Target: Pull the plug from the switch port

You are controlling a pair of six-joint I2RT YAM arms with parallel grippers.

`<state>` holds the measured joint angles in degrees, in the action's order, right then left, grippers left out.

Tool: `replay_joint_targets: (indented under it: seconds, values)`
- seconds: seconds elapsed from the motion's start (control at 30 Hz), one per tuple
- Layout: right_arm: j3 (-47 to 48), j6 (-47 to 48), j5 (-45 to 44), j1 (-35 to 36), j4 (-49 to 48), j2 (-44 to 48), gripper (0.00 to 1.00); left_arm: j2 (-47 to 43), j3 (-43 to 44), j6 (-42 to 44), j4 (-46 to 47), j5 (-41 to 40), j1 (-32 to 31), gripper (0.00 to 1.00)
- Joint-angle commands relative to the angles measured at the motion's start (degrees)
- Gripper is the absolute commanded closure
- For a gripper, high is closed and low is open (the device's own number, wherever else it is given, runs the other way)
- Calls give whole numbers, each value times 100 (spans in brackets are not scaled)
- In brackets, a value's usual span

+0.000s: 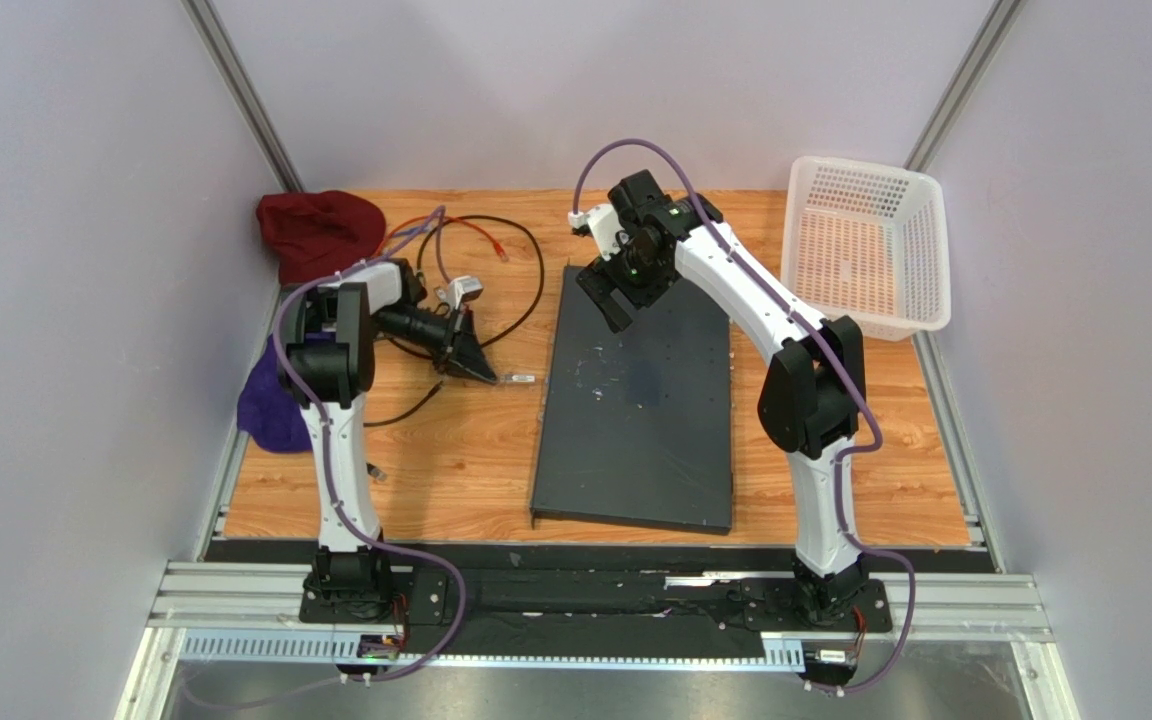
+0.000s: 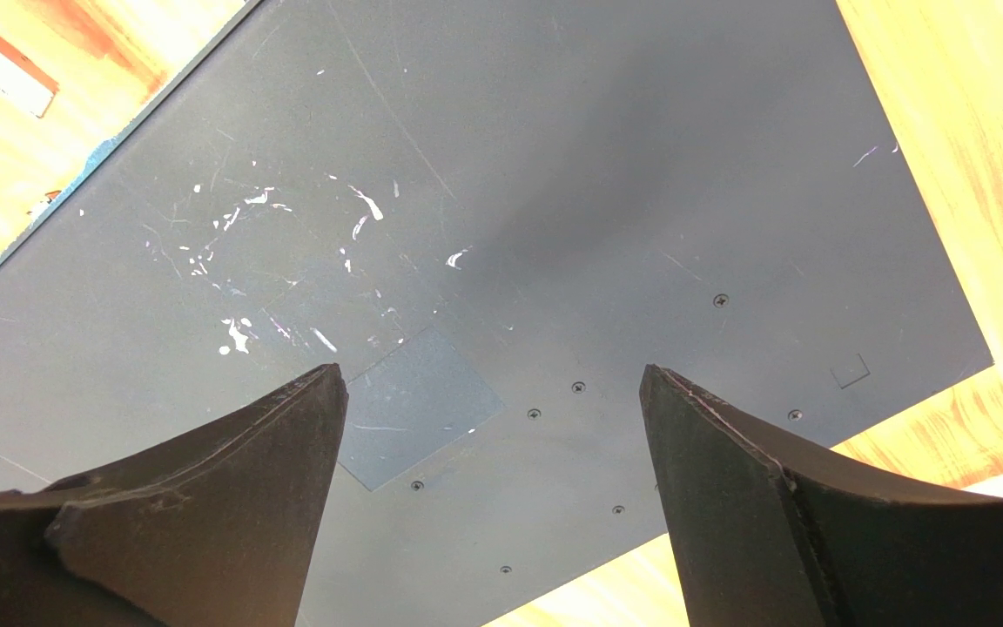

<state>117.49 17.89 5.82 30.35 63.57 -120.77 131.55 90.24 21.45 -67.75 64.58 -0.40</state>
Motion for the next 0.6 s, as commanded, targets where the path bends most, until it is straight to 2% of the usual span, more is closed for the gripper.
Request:
replay_joint_targets:
  seconds: [0.0,0.13,0.3,0.37,0.4,0.43,0.5,0.57]
  values:
    - [257,74,-81,24,-64,-34,12,-463,651,184,-195,-156,5,100]
    - [248,101,-108,24,-64,-25,12,-560,1145,-175,102,-402,453,100]
    - [283,110,-134,24,-73,-43,12,-534,1338,-1695,1289,-989,813,100]
    - [283,109,-134,24,-64,-52,12,-393,1505,-1741,1247,-1436,805,91]
    - [274,109,-143,24,-64,-43,12,-323,1671,-1784,1211,-1604,796,76]
    - [266,109,-152,24,-64,-52,12,-270,1707,-1828,1168,-1754,805,70]
    - [231,127,-169,24,-64,-26,12,-305,1664,-1846,1202,-1957,796,61]
    - [204,127,-187,24,-73,-17,12,-471,1603,-1978,1325,-2212,796,58]
